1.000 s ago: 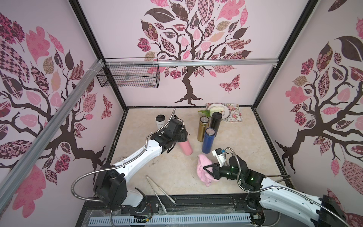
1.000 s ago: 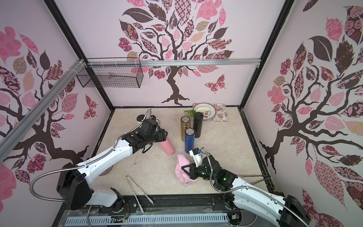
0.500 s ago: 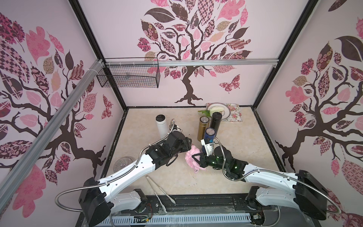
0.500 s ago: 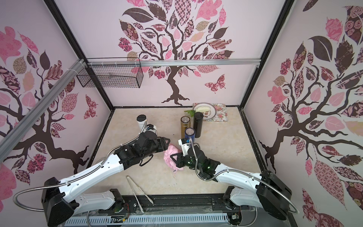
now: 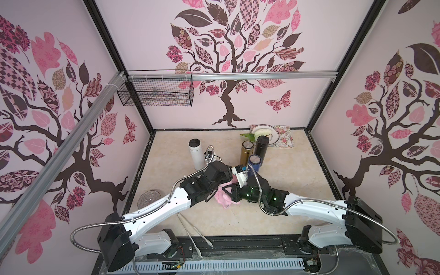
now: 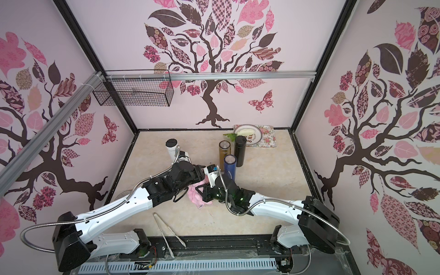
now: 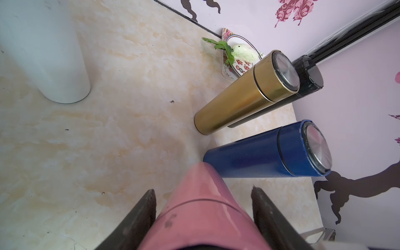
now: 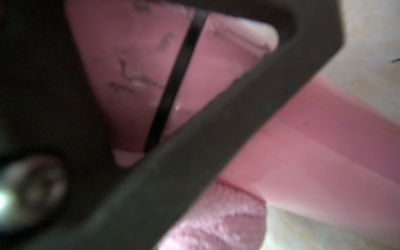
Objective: Wipe the surface of the thermos
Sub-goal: Wipe the dirt from the surface of the thermos.
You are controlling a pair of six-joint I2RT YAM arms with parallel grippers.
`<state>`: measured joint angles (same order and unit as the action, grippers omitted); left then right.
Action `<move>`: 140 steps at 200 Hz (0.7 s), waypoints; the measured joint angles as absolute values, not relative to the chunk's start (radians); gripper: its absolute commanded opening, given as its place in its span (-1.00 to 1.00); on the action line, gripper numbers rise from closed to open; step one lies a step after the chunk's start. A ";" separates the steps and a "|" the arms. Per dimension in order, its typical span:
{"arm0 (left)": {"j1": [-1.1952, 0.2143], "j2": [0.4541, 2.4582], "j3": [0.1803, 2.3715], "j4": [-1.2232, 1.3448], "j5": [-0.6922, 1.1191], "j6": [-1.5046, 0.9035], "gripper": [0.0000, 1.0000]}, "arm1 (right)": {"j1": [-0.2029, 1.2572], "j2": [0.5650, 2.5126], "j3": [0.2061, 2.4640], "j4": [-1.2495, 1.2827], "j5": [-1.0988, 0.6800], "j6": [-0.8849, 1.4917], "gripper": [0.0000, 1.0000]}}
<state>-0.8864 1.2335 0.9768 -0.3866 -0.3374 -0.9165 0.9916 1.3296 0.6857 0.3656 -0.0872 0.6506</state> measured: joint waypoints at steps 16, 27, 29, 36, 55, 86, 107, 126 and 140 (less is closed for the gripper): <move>-0.894 1.234 0.977 -0.401 -0.336 -0.912 -1.00 | 0.995 1.319 0.633 0.378 -0.049 0.665 -1.00; -0.900 1.233 0.977 -0.416 -0.334 -0.904 -1.00 | 0.994 1.315 0.591 0.371 -0.015 0.680 -1.00; -0.901 1.232 0.977 -0.419 -0.334 -0.900 -1.00 | 0.994 1.315 0.583 0.369 -0.009 0.683 -1.00; -0.904 1.229 0.977 -0.432 -0.328 -0.889 -1.00 | 0.994 1.315 0.560 0.357 0.011 0.691 -1.00; -0.907 1.218 0.981 -0.472 -0.308 -0.845 -1.00 | 0.993 1.314 0.522 0.307 0.056 0.708 -1.00; -0.907 1.227 1.005 -0.538 -0.281 -0.759 -1.00 | 0.992 1.305 0.512 0.274 0.073 0.711 -1.00; -0.907 1.230 1.007 -0.576 -0.267 -0.717 -1.00 | 0.987 1.286 0.521 0.276 0.035 0.699 -1.00; -0.908 1.236 1.007 -0.625 -0.264 -0.686 -1.00 | 0.979 1.280 0.568 0.278 -0.019 0.686 -1.00; -0.907 1.239 1.007 -0.656 -0.270 -0.670 -1.00 | 0.975 1.280 0.599 0.307 -0.060 0.685 -1.00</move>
